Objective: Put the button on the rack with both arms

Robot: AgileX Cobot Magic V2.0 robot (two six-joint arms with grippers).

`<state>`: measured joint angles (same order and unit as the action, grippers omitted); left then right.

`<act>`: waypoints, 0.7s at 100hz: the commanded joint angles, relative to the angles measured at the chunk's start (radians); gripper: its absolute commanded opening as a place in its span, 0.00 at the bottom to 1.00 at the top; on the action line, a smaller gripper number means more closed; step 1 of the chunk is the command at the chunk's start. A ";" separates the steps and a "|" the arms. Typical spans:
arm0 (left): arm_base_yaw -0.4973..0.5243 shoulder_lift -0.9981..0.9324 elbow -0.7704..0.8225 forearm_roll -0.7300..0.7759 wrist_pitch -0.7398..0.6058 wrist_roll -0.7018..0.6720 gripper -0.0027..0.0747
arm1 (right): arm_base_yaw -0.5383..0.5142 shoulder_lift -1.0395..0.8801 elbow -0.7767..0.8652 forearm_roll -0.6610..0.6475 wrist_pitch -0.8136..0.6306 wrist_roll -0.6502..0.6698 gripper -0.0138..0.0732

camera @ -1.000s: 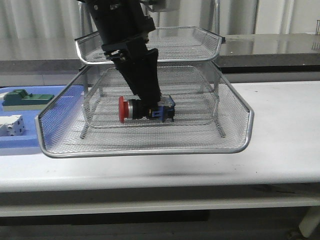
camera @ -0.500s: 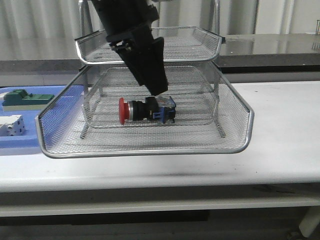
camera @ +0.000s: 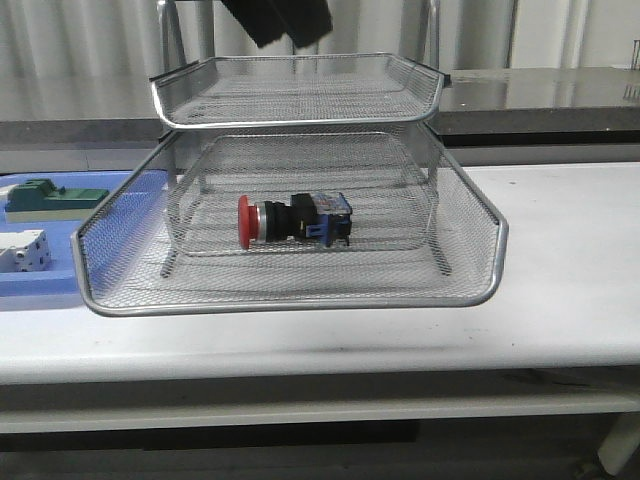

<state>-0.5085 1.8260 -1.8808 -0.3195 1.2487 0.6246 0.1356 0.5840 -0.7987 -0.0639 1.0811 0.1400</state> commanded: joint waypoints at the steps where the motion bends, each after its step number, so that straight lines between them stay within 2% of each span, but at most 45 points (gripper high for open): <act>1: 0.030 -0.102 -0.034 -0.024 0.025 -0.031 0.70 | -0.007 0.003 -0.035 -0.011 -0.049 -0.007 0.08; 33: 0.262 -0.271 0.028 -0.019 0.025 -0.104 0.70 | -0.007 0.003 -0.035 -0.011 -0.049 -0.007 0.08; 54: 0.424 -0.418 0.209 -0.026 0.018 -0.104 0.70 | -0.007 0.003 -0.035 -0.011 -0.049 -0.007 0.08; 70: 0.537 -0.564 0.403 -0.057 -0.083 -0.104 0.70 | -0.007 0.003 -0.035 -0.011 -0.049 -0.007 0.08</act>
<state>-0.0183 1.3650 -1.5371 -0.3240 1.2450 0.5313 0.1356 0.5840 -0.7987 -0.0639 1.0811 0.1400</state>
